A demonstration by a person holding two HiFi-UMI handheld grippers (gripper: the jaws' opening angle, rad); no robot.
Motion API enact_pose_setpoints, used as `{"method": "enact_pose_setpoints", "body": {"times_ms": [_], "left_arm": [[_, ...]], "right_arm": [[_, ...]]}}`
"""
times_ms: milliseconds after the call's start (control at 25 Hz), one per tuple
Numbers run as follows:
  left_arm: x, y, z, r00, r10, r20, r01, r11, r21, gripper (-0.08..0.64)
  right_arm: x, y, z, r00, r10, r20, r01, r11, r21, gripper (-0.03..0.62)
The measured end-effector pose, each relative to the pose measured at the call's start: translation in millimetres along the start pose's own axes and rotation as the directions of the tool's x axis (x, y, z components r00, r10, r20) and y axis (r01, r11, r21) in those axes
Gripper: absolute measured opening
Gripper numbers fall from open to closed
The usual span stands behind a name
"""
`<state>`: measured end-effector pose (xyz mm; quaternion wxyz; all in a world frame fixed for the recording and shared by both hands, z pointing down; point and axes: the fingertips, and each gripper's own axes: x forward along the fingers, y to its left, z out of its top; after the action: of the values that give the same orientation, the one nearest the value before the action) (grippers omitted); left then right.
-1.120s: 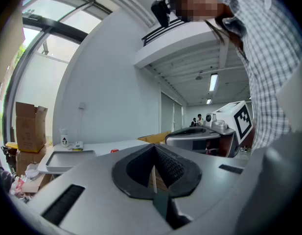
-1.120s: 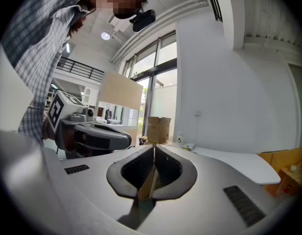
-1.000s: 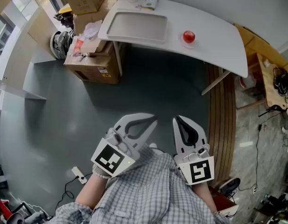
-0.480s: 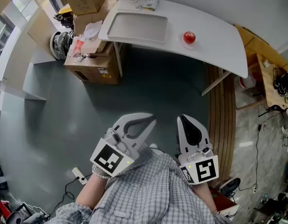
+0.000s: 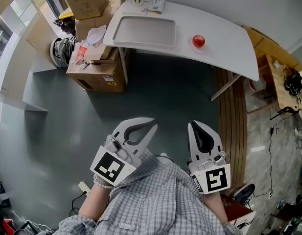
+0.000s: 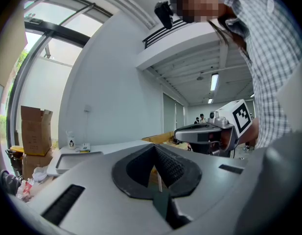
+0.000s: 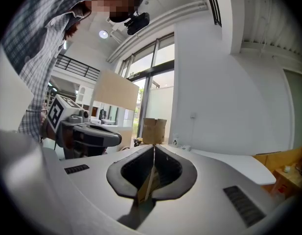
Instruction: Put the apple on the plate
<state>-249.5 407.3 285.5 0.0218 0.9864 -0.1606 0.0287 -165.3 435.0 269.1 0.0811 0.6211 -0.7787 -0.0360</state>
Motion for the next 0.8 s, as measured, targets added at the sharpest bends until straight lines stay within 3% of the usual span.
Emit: {"method": "enact_pose_setpoints", "body": {"times_ms": [280, 520, 800], "left_arm": [[-14.5, 13.3, -14.7, 0.999, -0.001, -0.038, 0.000, 1.000, -0.017, 0.005], [-4.4, 23.6, -19.1, 0.999, -0.010, -0.051, 0.009, 1.000, -0.024, 0.005], [42.6, 37.5, -21.1, 0.998, 0.003, -0.067, -0.003, 1.000, -0.004, 0.005]], "right_arm": [[2.4, 15.4, 12.2, 1.000, -0.022, 0.023, 0.024, 0.994, -0.105, 0.021], [15.5, 9.0, 3.5, 1.000, -0.016, 0.001, 0.016, 0.996, -0.083, 0.021], [33.9, -30.5, -23.7, 0.999, -0.015, -0.048, 0.011, 0.995, -0.095, 0.021]]}}
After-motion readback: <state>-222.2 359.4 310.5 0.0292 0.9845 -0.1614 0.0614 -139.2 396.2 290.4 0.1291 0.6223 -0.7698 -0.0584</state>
